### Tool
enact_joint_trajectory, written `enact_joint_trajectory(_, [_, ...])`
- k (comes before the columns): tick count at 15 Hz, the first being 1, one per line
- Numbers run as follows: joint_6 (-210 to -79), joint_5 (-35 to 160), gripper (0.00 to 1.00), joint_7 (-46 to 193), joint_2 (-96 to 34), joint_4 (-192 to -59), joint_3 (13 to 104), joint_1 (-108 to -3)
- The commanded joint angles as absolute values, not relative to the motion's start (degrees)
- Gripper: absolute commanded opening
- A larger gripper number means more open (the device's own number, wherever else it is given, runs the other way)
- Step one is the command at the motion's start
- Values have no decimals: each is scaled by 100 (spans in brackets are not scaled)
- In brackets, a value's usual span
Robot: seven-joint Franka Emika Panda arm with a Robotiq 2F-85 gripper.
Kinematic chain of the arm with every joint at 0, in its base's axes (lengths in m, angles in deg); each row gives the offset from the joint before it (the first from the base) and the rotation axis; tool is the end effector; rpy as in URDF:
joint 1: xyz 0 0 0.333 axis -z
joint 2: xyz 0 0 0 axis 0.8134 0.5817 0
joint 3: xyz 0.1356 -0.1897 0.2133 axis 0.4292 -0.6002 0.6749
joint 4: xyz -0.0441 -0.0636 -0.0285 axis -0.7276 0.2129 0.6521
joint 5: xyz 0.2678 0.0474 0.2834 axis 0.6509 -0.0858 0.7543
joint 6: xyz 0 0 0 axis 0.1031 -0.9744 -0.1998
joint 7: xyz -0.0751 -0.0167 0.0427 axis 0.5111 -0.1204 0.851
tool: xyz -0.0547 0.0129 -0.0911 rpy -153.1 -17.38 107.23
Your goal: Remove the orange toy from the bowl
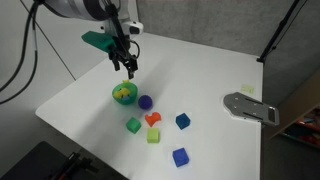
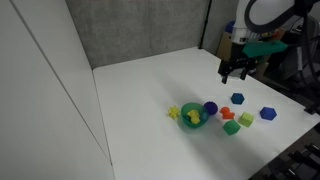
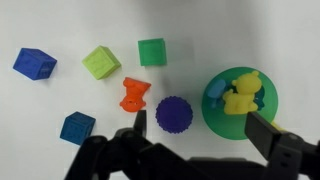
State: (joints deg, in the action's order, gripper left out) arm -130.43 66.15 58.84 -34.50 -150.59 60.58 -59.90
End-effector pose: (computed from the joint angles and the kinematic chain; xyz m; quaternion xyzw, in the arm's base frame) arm 0.5624 0.0395 0.3129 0.9872 -0.1317 -0.0881 0.0171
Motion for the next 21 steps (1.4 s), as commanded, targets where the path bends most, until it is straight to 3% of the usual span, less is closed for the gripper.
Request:
enact_joint_trajectory(1, [-12698, 6597, 100, 5917, -4326, -15520, 6209, -5976])
enact_joint_trajectory(7, [-12040, 6469, 100, 5727, -5558, -15891, 6453, -5952])
enact_joint_trajectory(14, [-11926, 6448, 100, 7085, -6966, -16443, 6538, -5963])
enact_joint_trajectory(21, [-11840, 6714, 100, 7401, -7606, -16665, 6455, -5924])
